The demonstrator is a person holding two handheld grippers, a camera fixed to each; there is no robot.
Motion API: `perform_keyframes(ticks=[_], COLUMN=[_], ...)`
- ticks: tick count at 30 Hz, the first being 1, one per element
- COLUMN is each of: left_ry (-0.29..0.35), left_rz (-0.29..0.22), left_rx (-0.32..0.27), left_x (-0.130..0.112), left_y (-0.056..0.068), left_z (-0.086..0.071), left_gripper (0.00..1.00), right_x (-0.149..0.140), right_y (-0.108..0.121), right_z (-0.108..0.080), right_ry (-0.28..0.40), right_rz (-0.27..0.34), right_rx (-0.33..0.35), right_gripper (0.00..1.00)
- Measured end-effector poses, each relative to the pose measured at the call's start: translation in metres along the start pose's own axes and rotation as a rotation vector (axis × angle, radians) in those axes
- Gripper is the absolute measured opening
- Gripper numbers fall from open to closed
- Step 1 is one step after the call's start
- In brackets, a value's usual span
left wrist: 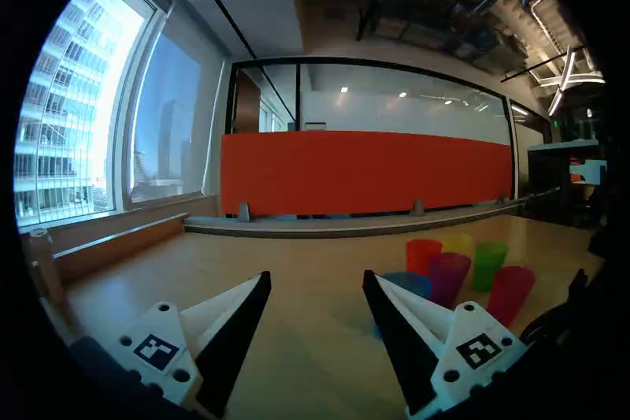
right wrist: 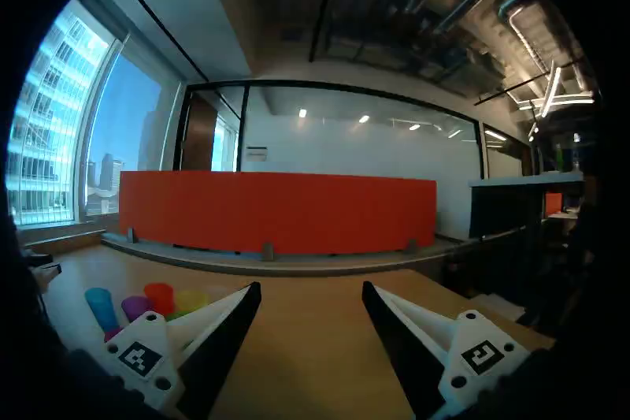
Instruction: Pour water
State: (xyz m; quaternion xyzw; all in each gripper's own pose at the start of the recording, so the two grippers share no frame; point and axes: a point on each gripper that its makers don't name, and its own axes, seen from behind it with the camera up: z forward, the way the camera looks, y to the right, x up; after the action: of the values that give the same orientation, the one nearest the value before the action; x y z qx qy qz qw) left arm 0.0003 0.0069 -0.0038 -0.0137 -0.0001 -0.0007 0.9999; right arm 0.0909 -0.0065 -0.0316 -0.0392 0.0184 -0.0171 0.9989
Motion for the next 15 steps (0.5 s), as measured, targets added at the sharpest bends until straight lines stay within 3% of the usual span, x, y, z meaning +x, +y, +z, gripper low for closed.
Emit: perform_keyframes(ticks=[15], left_ry=[0.000], left_rz=[0.000], left_rx=[0.000], left_x=[0.000], left_y=[0.000], left_z=[0.001], left_gripper=[0.86], right_x=[-0.013], right_y=[0.002], right_z=[0.000], right_ry=[0.003], right_rz=[-0.018], right_rx=[0.022], right_gripper=[0.99])
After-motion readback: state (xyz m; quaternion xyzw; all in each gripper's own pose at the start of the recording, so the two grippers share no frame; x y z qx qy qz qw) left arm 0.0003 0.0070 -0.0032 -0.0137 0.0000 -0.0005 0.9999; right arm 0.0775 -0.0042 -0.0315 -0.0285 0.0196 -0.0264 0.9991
